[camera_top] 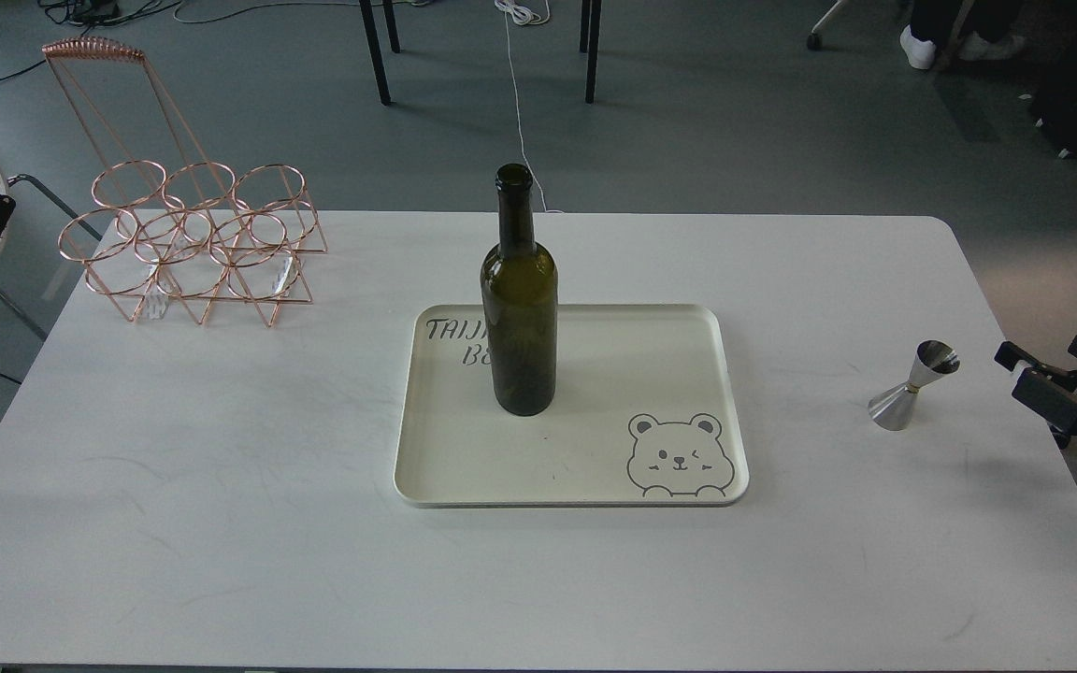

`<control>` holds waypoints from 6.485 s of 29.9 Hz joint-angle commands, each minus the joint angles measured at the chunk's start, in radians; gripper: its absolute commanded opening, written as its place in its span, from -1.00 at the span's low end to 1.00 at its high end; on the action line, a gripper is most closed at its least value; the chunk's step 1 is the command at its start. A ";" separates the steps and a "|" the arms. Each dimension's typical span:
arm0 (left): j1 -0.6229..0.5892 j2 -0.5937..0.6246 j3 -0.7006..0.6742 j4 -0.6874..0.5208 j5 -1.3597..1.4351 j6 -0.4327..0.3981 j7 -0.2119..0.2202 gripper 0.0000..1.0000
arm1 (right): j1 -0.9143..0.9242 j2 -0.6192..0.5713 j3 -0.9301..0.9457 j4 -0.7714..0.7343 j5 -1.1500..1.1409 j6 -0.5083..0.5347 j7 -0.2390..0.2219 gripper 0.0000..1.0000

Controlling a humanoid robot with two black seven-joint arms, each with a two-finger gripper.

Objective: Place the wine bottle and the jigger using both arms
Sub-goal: 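Set the jigger on the table beside the tray and withdraw the right gripper, then reach the left gripper to the wine bottle neck and grasp it, then lift the wine bottle with the left gripper and carry it over the copper rack, then lower the bottle into the copper rack, release, and withdraw the left gripper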

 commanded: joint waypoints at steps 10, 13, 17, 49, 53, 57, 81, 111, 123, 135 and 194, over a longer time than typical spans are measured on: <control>-0.002 0.302 0.001 -0.510 0.458 0.000 0.013 0.96 | 0.317 0.160 0.016 -0.246 0.442 0.341 0.000 0.95; -0.005 0.359 -0.006 -0.659 0.633 0.021 0.013 0.96 | 0.347 0.215 0.051 -0.311 0.520 0.416 0.000 0.95; -0.024 0.380 -0.006 -0.834 0.942 0.093 0.013 0.96 | 0.347 0.262 0.147 -0.372 0.660 0.516 0.000 0.95; -0.060 -0.198 0.004 -0.848 2.316 0.300 0.018 0.81 | 0.345 0.299 0.256 -0.480 0.812 0.636 0.000 0.95; -0.085 -0.235 0.004 -0.819 2.311 0.302 0.018 0.72 | 0.344 0.296 0.256 -0.480 0.812 0.636 0.000 0.95; -0.096 -0.264 0.004 -0.791 2.310 0.302 0.018 0.69 | 0.344 0.295 0.256 -0.481 0.812 0.634 0.000 0.95; -0.116 -0.318 -0.001 -0.774 2.307 0.314 0.022 -0.63 | 0.339 0.304 0.253 -0.522 0.812 0.634 0.000 0.95; -0.372 0.143 0.008 -0.443 2.015 0.343 -0.025 -0.68 | 0.348 0.304 0.264 -0.521 0.812 0.636 0.000 0.95; -0.369 0.100 0.123 -0.353 2.014 0.432 -0.024 -0.68 | 0.347 0.304 0.264 -0.521 0.812 0.639 0.000 0.95; -0.358 0.052 0.191 -0.316 1.995 0.467 -0.021 -0.60 | 0.348 0.304 0.264 -0.521 0.813 0.639 0.000 0.95; -0.105 0.012 0.234 -0.030 -0.325 0.000 -0.044 0.97 | 0.275 0.393 0.279 -0.591 1.511 0.835 -0.044 0.99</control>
